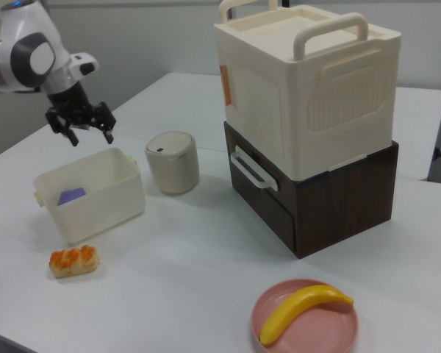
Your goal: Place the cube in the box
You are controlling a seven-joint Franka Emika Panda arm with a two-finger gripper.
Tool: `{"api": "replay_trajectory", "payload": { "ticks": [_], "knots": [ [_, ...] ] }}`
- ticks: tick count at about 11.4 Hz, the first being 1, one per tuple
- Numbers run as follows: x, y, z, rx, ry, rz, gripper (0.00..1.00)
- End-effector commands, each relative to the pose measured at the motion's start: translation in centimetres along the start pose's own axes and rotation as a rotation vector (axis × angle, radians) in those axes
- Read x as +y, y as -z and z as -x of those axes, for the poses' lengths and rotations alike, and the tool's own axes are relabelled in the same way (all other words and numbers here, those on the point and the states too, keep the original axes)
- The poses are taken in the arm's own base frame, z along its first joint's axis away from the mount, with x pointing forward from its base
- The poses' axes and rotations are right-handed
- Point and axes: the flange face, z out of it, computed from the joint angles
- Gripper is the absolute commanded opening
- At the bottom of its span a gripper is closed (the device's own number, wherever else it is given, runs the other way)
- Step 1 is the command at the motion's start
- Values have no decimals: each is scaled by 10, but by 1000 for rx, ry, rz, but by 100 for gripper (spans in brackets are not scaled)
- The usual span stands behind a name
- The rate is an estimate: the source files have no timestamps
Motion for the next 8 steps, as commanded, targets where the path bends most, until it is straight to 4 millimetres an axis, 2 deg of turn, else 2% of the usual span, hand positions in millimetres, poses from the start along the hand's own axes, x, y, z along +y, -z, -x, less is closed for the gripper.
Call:
{"api": "replay_trajectory", "payload": {
  "ticks": [1, 4, 5, 8],
  "knots": [
    [88, 57, 19, -94, -260, 16, 100],
    [156, 90, 45, -85, -546, -3, 100],
    [166, 92, 51, -94, -578, 0, 100],
    [173, 92, 55, -102, -593, 0, 100]
  ]
}}
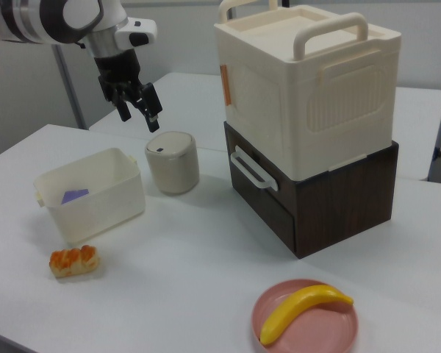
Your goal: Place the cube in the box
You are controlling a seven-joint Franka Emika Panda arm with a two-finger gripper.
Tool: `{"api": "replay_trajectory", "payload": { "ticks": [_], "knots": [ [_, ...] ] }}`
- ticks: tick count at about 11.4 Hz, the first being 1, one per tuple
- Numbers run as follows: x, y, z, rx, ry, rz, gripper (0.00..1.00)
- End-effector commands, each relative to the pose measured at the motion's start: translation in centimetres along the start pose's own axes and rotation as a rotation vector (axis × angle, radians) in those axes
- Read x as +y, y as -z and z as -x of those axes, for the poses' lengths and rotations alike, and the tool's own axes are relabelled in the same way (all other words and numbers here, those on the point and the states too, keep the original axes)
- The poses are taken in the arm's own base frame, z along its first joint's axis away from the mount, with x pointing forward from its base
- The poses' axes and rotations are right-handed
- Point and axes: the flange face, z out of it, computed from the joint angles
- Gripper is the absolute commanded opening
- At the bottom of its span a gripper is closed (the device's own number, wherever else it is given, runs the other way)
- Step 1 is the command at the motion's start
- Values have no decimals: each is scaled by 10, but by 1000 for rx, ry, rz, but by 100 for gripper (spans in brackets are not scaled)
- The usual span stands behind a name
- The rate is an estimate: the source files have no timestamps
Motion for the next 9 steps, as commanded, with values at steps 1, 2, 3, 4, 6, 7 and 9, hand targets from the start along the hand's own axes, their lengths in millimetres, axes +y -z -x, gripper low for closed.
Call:
{"api": "replay_trajectory", "payload": {
  "ticks": [1, 2, 3, 4, 6, 7, 9],
  "knots": [
    [-2, 3, 5, -21, -29, -9, 100],
    [-2, 4, 6, -20, -26, -11, 100],
    [-3, 2, 6, -26, -4, -10, 100],
    [-3, 2, 6, -27, 11, -17, 100],
    [-5, 0, 7, -33, 21, -22, 100],
    [-4, -1, 6, -33, 18, -21, 100],
    [-4, 0, 6, -31, 18, -22, 100]
  ]
}}
